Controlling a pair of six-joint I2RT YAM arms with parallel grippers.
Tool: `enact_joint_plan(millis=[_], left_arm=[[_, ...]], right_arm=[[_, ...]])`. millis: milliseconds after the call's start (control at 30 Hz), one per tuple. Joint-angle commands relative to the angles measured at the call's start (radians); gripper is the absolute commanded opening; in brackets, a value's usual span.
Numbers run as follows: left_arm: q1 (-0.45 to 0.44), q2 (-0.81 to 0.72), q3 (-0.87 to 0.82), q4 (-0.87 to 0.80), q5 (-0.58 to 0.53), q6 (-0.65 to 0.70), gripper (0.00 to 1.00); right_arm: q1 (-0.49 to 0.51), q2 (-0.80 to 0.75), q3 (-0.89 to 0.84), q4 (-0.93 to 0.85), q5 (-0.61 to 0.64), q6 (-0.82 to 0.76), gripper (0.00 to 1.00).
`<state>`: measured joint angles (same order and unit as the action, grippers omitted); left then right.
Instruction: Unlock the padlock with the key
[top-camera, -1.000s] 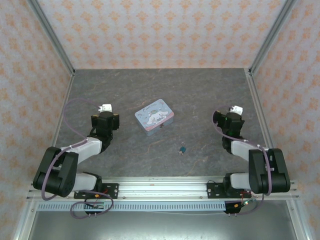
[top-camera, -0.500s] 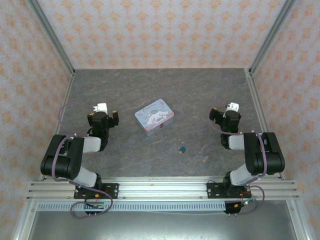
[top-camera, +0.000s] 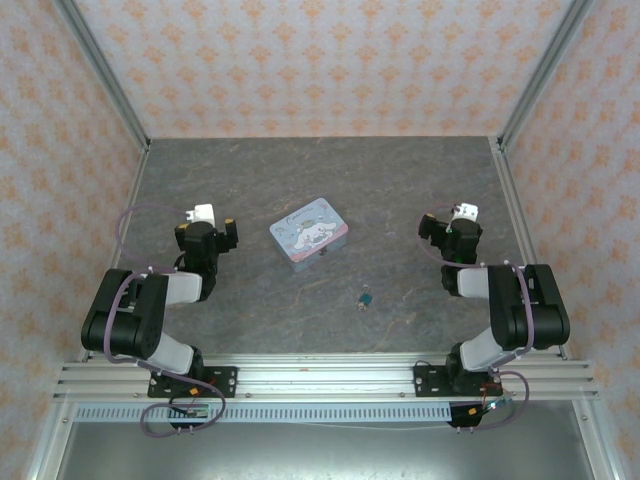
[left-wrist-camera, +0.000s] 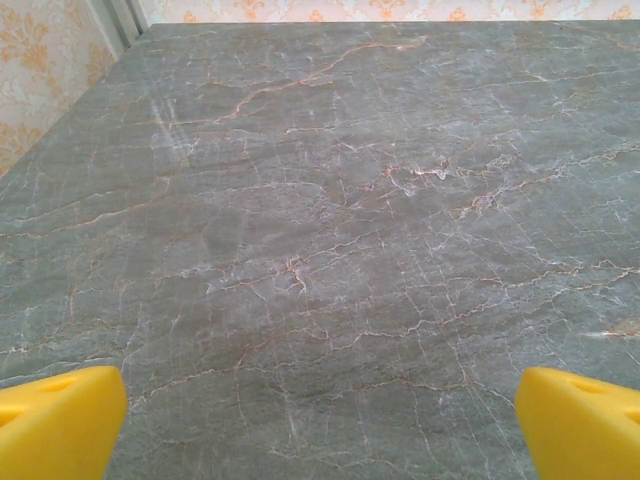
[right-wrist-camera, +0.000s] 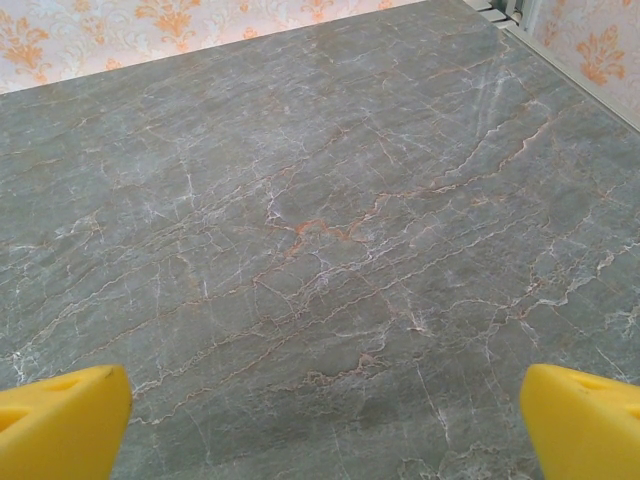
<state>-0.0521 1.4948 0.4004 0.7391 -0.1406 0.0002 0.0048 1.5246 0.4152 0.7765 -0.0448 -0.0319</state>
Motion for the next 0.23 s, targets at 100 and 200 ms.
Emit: enact_joint_plan(millis=[100, 200], left_arm=[[0.003, -0.001, 0.018, 0.016, -0.012, -0.008, 1.0], [0.001, -0.001, 0.018, 0.015, -0.012, -0.008, 1.0]], right_arm=[[-0.002, -0.002, 0.01, -0.011, 0.016, -0.013, 0.99], [-0.001, -0.005, 0.006, -0.005, 0.014, -0.013, 0.99]])
